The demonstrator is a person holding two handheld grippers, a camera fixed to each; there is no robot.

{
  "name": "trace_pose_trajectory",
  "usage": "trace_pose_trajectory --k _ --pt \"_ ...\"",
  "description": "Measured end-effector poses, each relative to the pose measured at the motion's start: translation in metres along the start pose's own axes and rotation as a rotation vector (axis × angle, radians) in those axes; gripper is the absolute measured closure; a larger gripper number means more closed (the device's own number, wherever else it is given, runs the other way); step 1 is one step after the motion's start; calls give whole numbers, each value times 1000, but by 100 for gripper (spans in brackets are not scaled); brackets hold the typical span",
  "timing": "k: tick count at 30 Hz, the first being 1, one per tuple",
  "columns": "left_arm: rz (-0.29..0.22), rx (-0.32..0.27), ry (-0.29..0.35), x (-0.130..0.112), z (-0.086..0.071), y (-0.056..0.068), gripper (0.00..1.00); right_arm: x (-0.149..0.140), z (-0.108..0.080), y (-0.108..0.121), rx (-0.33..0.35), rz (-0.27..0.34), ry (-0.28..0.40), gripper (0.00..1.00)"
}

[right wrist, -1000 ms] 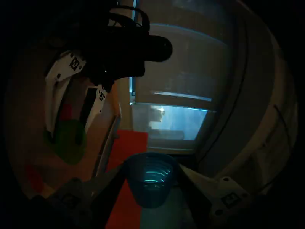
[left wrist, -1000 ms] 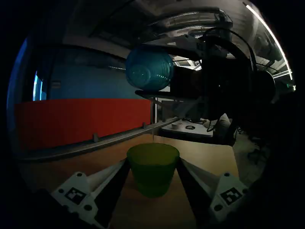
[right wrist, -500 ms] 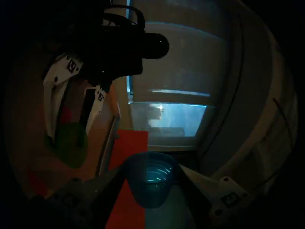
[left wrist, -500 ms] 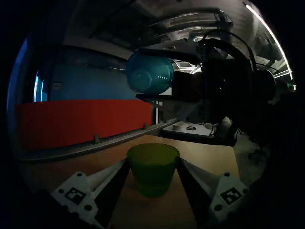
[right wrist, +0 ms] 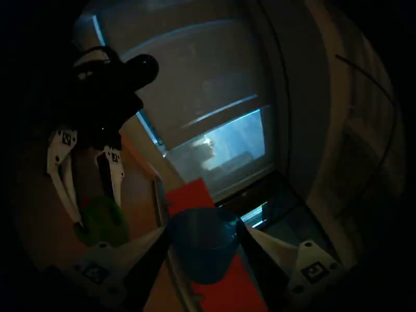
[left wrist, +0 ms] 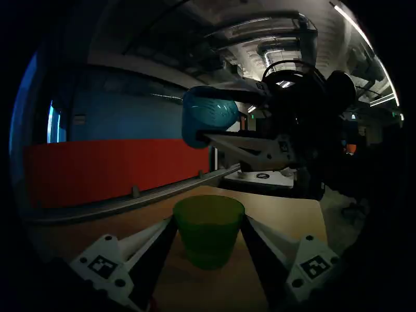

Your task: Pour water

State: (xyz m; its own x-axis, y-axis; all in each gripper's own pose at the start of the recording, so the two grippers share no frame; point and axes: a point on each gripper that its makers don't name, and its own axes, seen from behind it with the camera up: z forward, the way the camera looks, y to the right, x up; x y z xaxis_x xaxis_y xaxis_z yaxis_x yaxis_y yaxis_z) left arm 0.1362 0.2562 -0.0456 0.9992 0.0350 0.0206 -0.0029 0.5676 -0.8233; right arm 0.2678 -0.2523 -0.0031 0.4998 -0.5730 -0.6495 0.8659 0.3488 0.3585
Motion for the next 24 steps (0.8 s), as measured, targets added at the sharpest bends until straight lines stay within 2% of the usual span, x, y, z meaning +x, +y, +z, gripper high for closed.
trace_pose_trajectory --k 11,19,24 --pt "16 8 -1 8 -2 -3 14 -17 -7 2 11 391 3 9" --pt "23 15 -7 8 -2 -4 14 -23 -9 0 45 697 6 9" --pt "26 19 -16 6 -2 -5 14 -29 -11 0 54 846 11 9"
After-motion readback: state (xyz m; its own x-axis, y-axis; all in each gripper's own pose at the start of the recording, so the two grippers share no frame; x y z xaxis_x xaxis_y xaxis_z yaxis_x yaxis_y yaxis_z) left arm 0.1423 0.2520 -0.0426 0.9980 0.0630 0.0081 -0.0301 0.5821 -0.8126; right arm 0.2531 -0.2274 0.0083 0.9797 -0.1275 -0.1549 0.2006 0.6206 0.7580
